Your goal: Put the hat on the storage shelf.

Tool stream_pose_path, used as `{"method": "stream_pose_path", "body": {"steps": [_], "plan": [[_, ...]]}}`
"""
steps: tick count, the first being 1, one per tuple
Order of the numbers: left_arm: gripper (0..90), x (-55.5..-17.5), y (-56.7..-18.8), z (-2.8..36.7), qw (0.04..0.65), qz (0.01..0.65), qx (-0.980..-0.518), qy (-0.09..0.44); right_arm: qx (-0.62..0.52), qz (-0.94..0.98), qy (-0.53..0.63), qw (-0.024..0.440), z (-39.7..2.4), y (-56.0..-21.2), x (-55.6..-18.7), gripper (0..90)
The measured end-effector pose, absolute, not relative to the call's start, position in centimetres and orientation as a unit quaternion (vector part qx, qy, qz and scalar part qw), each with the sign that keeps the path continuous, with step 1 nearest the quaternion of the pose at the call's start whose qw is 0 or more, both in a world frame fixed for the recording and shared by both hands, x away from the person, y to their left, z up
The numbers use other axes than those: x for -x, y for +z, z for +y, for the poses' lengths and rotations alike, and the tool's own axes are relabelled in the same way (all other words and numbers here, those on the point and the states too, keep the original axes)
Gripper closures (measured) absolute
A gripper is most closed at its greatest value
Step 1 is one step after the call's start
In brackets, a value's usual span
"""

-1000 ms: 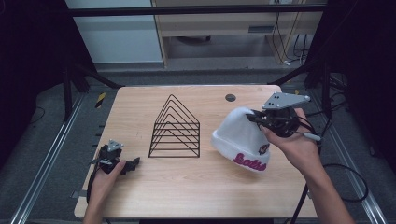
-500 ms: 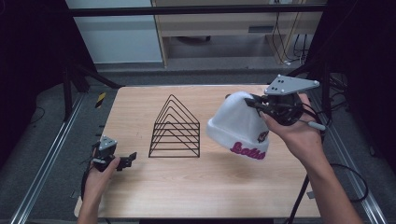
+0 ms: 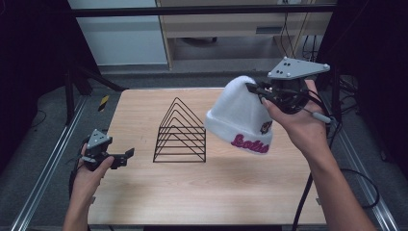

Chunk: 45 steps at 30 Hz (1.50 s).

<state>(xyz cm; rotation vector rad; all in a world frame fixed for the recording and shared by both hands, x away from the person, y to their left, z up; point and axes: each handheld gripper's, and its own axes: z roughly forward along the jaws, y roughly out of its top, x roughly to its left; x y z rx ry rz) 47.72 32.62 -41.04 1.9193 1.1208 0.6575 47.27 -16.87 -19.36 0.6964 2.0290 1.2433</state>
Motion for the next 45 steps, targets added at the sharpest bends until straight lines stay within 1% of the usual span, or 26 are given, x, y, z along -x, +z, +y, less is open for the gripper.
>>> {"method": "stream_pose_path", "body": {"steps": [12,18,25,36,45], "plan": [[2.9,-47.6,-38.2,31.2,0.411,0.413,-0.770,0.259,-0.250,0.772,0.482,0.332,-14.2,-17.3,-48.5,84.6],[3.1,-47.5,-36.8,30.6,0.434,0.398,-0.769,0.250,-0.241,0.772,0.486,0.331,-12.8,-16.8,-49.2,84.6],[3.3,-47.4,-35.8,29.7,0.440,0.381,-0.774,0.249,-0.226,0.772,0.496,0.328,-10.9,-16.3,-49.9,84.5],[4.2,-47.4,-34.3,28.1,0.453,0.357,-0.778,0.247,-0.219,0.764,0.516,0.320,-9.7,-16.0,-50.3,84.5],[6.8,-48.5,-32.1,25.7,0.469,0.331,-0.784,0.235,-0.214,0.762,0.527,0.310,-8.9,-16.1,-51.0,84.5]]}}
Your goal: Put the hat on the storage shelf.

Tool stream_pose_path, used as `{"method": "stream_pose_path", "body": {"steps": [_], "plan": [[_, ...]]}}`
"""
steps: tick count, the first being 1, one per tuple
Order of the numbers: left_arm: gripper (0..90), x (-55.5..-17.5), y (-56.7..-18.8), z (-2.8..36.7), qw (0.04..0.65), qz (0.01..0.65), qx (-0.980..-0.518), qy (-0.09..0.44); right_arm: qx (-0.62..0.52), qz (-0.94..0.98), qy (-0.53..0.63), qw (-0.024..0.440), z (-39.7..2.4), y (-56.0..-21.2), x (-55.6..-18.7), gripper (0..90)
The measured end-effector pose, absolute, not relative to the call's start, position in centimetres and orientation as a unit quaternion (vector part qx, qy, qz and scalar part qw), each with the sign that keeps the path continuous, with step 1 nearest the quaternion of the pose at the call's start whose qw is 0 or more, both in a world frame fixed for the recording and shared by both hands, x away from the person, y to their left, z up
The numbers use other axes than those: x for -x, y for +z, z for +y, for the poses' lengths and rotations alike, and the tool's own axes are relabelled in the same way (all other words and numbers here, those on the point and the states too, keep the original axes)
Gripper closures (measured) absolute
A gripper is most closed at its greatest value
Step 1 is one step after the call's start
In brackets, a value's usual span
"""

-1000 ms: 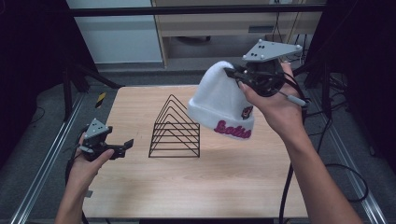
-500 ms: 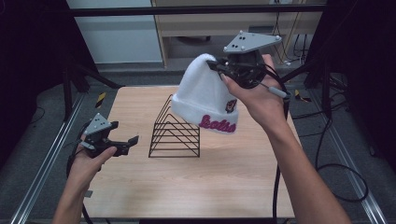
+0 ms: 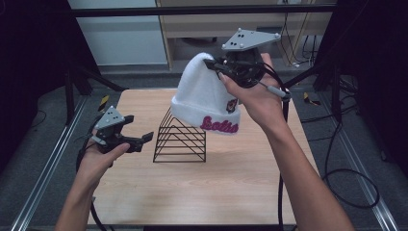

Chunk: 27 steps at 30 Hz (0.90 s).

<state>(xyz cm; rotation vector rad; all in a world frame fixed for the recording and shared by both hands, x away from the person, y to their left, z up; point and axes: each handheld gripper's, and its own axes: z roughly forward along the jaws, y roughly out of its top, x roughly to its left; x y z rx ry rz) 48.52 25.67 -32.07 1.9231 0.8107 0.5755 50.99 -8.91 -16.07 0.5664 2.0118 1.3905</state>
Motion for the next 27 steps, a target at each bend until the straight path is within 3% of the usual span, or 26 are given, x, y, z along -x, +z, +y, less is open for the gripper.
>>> {"method": "stream_pose_path", "body": {"steps": [21,25,27], "plan": [[14.2,-51.7,-29.0,22.3,0.475,0.308,-0.798,0.206,-0.184,0.767,0.547,0.282,-5.3,-15.4,-51.4,84.4],[19.5,-52.2,-29.0,22.3,0.480,0.308,-0.799,0.194,-0.177,0.771,0.545,0.277,-4.4,-15.7,-51.6,84.4],[26.4,-52.4,-28.8,22.3,0.481,0.308,-0.798,0.191,-0.176,0.772,0.545,0.276,-4.1,-15.7,-51.6,84.4]]}}
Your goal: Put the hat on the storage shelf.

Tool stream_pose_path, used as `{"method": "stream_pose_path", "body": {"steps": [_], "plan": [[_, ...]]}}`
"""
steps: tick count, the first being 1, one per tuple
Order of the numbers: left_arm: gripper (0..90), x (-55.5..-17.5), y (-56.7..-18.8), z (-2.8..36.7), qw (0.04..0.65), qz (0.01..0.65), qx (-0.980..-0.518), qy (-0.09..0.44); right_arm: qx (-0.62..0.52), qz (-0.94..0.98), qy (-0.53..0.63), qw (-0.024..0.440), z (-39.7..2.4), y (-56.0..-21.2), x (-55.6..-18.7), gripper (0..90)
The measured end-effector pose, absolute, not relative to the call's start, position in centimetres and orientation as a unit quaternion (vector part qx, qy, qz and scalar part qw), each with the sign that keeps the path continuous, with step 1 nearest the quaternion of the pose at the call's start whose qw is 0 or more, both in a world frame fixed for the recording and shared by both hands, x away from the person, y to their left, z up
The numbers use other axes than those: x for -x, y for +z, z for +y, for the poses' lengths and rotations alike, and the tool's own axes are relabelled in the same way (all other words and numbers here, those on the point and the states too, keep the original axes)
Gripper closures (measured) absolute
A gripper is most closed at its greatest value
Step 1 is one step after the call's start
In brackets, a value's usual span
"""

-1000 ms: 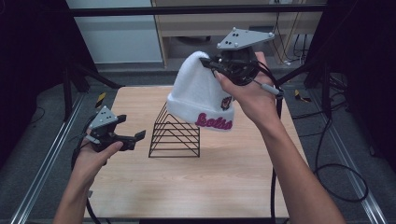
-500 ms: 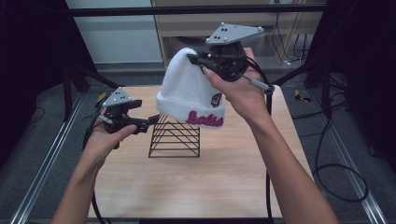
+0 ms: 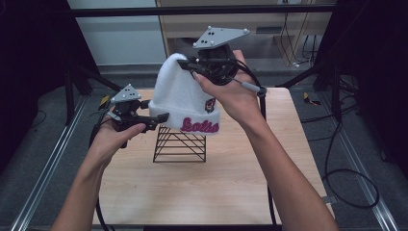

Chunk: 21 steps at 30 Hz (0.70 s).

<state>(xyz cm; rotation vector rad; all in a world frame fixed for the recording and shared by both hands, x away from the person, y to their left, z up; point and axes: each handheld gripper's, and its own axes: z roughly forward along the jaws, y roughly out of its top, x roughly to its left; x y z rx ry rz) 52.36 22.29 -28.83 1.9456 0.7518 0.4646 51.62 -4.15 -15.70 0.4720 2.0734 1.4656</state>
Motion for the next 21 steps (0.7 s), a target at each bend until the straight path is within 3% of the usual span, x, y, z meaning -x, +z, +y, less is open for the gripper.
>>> {"method": "stream_pose_path", "body": {"steps": [3,5,6,9,21], "plan": [[37.6,-52.5,-28.6,22.2,0.478,0.307,-0.801,0.191,-0.172,0.773,0.546,0.274,-3.8,-15.7,-51.8,84.4],[55.4,-52.7,-28.6,22.3,0.475,0.310,-0.801,0.190,-0.172,0.773,0.546,0.273,-3.7,-15.7,-51.9,84.4],[55.4,-52.7,-28.6,22.3,0.473,0.311,-0.802,0.189,-0.172,0.773,0.546,0.273,-3.7,-15.7,-51.9,84.4],[68.5,-52.7,-28.7,22.4,0.471,0.314,-0.801,0.193,-0.174,0.774,0.544,0.273,-3.6,-15.9,-52.2,84.4],[71.7,-51.6,-28.8,22.5,0.460,0.326,-0.795,0.223,-0.189,0.777,0.539,0.264,-3.7,-17.1,-54.2,84.1]]}}
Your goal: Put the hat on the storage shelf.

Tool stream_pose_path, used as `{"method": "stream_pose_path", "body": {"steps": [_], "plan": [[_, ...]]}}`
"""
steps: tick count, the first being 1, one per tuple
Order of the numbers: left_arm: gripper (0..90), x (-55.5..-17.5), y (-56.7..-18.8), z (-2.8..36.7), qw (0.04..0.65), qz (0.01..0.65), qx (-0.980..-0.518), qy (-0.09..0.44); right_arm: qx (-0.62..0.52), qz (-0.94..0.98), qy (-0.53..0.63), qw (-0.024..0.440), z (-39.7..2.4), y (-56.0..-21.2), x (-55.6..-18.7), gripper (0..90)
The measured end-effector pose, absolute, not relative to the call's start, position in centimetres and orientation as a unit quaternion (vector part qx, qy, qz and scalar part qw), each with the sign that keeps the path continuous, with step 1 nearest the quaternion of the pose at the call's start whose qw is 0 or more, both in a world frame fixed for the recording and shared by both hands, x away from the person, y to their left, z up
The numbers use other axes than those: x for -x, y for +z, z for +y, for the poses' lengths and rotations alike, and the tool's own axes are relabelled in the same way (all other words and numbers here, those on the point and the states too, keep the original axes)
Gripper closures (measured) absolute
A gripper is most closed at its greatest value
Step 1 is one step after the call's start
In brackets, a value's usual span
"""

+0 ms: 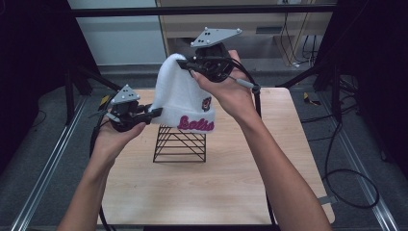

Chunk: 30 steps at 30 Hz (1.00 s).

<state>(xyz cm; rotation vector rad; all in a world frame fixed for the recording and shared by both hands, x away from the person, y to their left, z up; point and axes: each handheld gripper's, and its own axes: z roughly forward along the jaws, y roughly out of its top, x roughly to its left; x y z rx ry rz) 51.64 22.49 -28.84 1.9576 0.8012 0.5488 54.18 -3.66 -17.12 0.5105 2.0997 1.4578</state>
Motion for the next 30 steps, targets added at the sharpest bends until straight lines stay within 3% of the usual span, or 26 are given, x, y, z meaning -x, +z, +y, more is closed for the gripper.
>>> {"method": "stream_pose_path", "body": {"steps": [30], "plan": [[72.0,-51.4,-31.8,23.4,0.447,0.343,-0.793,0.233,-0.189,0.796,0.519,0.248,-2.4,-20.2,-54.8,83.7]]}}
